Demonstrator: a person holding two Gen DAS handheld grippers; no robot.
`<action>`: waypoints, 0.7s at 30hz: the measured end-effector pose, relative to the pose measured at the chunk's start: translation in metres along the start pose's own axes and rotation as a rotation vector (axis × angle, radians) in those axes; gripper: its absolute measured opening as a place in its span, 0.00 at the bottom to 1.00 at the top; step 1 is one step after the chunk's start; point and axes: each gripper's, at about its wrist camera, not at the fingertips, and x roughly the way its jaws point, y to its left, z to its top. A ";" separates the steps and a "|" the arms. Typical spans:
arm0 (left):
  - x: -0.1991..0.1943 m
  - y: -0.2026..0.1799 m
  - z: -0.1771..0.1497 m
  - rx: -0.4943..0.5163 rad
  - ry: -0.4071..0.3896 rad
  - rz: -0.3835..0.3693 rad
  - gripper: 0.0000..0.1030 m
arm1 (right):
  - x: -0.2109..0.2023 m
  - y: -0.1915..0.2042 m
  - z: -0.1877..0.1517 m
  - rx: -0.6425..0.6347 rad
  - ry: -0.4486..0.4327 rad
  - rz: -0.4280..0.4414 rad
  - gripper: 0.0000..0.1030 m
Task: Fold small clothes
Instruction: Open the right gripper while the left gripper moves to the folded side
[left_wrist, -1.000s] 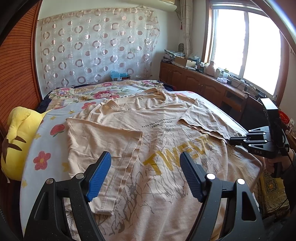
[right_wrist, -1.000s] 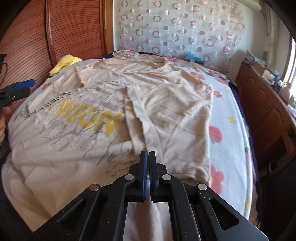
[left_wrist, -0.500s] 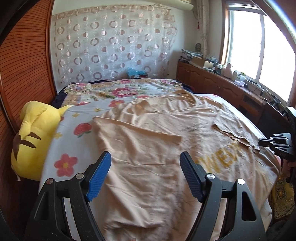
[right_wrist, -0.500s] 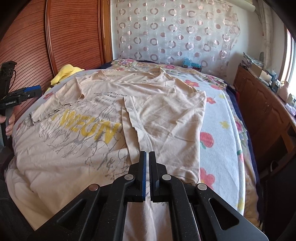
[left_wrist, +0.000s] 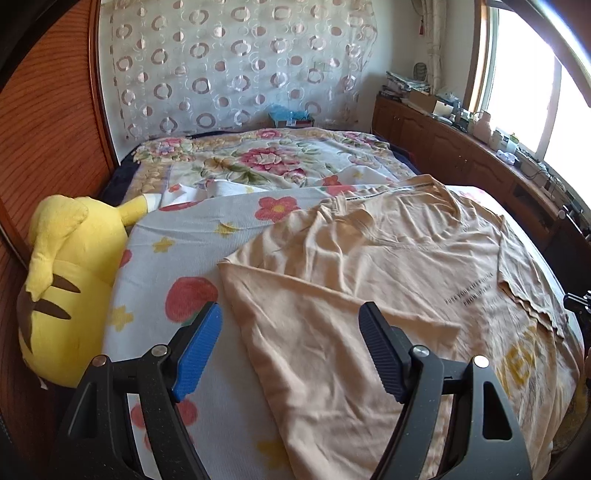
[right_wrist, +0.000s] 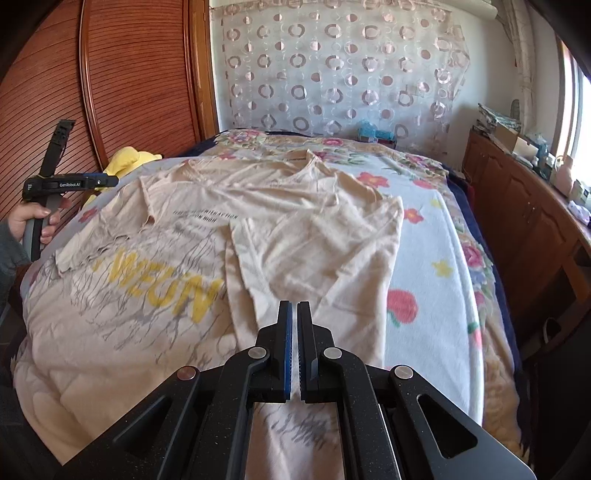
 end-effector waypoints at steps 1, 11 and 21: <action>0.004 0.003 0.002 -0.012 0.008 -0.008 0.75 | 0.002 -0.002 0.004 -0.005 0.002 -0.010 0.03; 0.034 0.037 0.007 -0.077 0.062 0.001 0.65 | 0.059 -0.032 0.044 0.000 0.064 -0.028 0.30; 0.045 0.042 0.015 -0.071 0.078 -0.024 0.65 | 0.124 -0.072 0.082 0.063 0.131 -0.063 0.34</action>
